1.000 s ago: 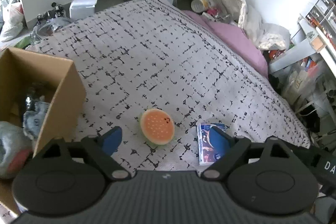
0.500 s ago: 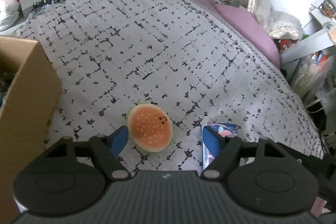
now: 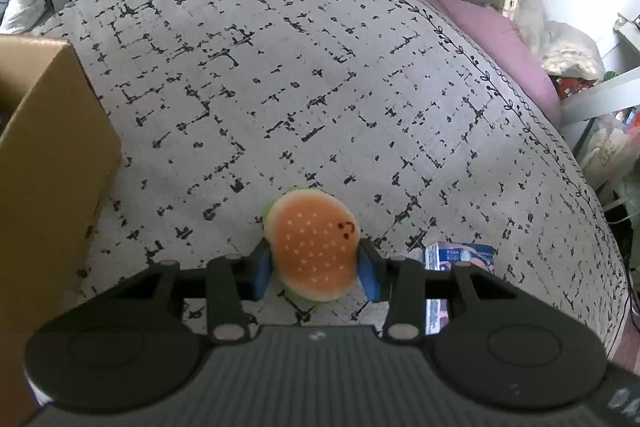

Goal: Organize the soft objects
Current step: 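Close the left gripper on the burger plush while the right gripper grasps the tissue pack, then carry the burger plush over the box with the left gripper while the right gripper carries the tissue pack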

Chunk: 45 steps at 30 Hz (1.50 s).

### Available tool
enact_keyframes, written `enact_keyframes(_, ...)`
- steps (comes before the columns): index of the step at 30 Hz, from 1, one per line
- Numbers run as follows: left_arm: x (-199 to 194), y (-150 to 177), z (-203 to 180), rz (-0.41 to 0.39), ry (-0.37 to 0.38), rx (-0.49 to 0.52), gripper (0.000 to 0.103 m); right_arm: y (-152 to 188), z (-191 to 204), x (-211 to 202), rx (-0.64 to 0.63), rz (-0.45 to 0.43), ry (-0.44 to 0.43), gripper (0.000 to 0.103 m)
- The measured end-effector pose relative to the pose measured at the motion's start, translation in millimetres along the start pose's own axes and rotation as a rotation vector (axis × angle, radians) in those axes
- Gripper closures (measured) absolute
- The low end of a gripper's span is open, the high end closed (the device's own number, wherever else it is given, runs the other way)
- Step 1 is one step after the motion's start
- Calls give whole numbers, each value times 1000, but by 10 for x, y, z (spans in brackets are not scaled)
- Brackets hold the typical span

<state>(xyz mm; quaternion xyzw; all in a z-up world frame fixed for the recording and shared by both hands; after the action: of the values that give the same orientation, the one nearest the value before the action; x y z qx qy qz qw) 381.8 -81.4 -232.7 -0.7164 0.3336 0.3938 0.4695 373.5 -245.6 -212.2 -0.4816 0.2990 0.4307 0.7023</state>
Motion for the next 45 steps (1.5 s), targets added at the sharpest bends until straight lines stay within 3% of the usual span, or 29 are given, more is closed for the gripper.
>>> enact_keyframes(10, -169, -37, 113, -20, 7, -22, 60, 123, 201, 160, -152, 16, 107, 28)
enact_keyframes(13, -237, -23, 137, -23, 8, -23, 60, 164, 239, 235, -204, 50, 148, 53)
enact_keyframes(17, -362, 7, 166, -28, 3, -13, 60, 215, 345, 202, -296, 19, 184, 54)
enact_keyframes(45, -1621, 174, 355, -169, 4, 21, 60, 93, 410, -890, -229, -238, -5, 55)
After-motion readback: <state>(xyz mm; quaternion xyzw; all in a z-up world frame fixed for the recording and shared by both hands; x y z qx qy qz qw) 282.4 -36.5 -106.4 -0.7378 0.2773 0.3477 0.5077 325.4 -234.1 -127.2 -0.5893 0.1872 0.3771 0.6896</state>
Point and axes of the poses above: each gripper's, at about its wrist camera, not at the fingertips, and x roughly the way its jaws point, z to its left, y to its underside, the point moved 1 cm from there along x, roughly the way its jaws point, and after that the axes turned 2 degrees about x, right-handed, at the moved point
